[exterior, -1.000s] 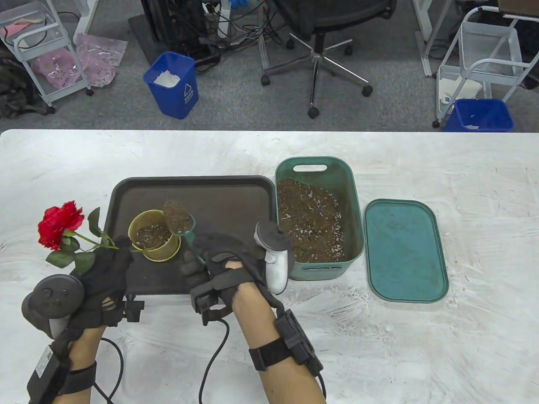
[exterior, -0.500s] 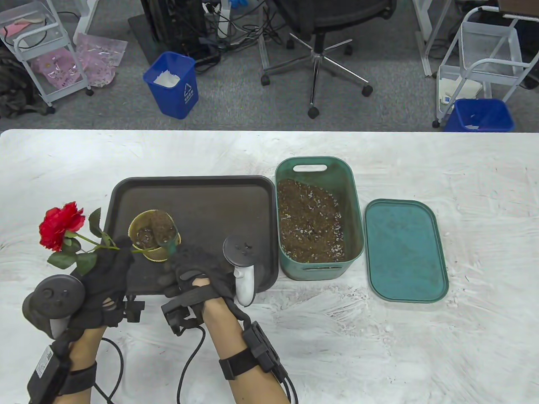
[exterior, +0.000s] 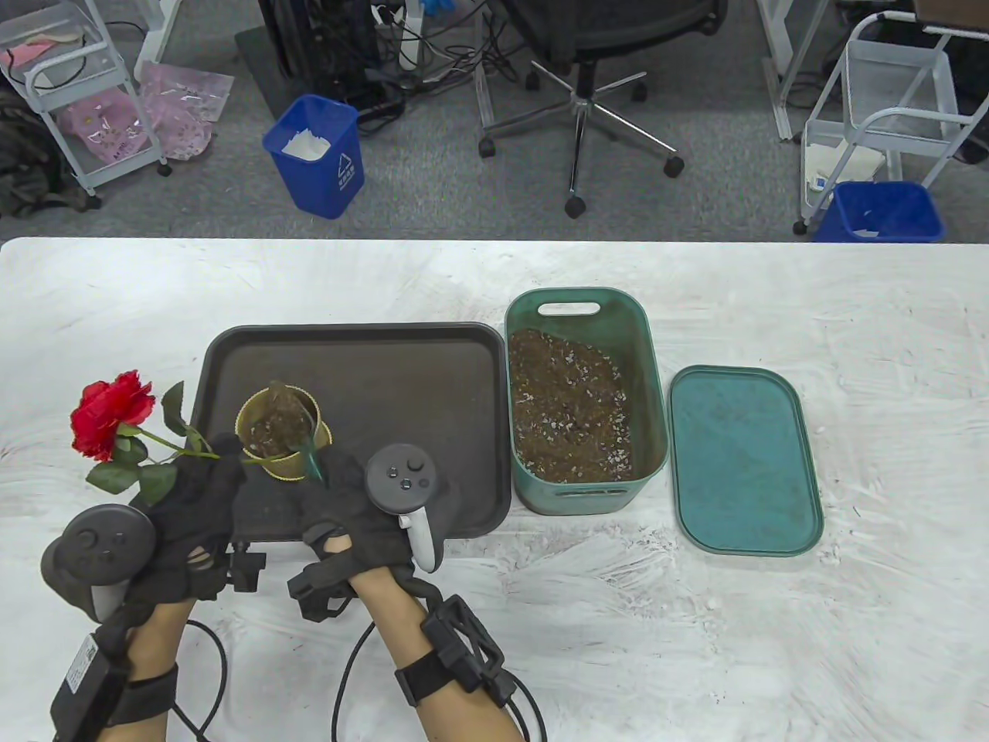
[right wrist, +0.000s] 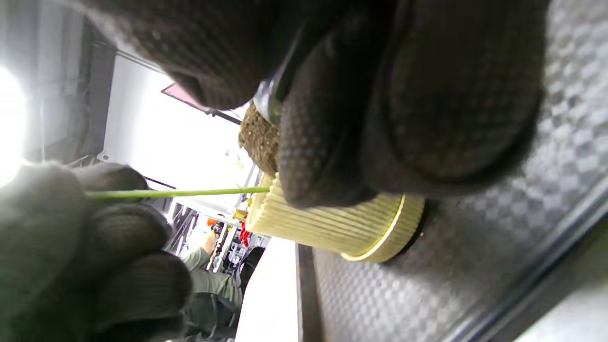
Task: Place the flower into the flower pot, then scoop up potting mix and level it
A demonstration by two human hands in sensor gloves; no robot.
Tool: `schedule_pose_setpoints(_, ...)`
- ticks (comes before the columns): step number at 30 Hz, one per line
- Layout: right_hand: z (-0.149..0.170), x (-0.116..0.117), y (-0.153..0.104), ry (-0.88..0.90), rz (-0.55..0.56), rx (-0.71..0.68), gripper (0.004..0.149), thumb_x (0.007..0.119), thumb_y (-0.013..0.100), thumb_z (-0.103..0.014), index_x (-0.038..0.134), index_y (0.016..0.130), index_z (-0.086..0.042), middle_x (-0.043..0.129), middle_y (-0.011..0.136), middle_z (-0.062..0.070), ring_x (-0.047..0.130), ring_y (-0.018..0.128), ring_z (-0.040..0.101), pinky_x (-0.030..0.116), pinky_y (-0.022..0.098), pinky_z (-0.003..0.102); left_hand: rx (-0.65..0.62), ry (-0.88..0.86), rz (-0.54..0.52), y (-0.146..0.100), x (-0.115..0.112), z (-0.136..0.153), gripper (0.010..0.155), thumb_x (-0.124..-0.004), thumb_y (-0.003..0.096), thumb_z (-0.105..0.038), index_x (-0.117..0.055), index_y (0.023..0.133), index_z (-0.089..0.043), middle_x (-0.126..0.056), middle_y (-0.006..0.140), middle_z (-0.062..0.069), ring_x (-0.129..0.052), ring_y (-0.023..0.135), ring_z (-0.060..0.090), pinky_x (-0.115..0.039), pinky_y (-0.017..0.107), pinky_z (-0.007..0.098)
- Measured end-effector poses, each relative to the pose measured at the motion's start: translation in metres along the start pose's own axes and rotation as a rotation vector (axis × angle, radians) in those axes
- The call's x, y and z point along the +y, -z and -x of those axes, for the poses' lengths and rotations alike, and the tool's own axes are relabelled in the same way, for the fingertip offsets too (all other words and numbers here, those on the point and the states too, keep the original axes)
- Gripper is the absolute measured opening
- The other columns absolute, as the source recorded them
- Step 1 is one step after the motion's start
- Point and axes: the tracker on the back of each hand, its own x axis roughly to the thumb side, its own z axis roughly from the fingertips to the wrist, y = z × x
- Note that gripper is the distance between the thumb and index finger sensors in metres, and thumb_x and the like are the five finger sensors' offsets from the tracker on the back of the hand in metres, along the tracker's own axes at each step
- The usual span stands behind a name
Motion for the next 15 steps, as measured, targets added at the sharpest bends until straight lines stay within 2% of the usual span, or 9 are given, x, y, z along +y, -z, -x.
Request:
schedule_pose_setpoints(9,0.000,0.012,-0.006,-0.253,0.169,-0.153,0.056,0.085,0.038,-0.028,0.072,0.086,-0.003,0.093,0.067,0.020,0.107,0.030,0.028,0.097,0.016,0.044,-0.003,0.002,0.004,0.000,-0.001,0.000,0.047,-0.081,0.0386,-0.040,-0.094,0.076,-0.015,-0.105,0.055,0.002,-0.109,0.033,0.026,-0.092,0.035,0.042)
schedule_pose_setpoints(15,0.001,0.018,-0.008,-0.356,0.206,-0.212,0.055,0.086,0.037,-0.028,0.073,0.085,-0.004,0.093,0.067,0.020,0.107,0.031,0.030,0.096,0.017,0.045,0.000,-0.003,0.005,0.000,-0.001,0.000,0.047,-0.081,0.0386,-0.040,-0.094,0.076,-0.016,-0.105,0.055,0.002,-0.109,0.033,0.026,-0.092,0.035,0.042)
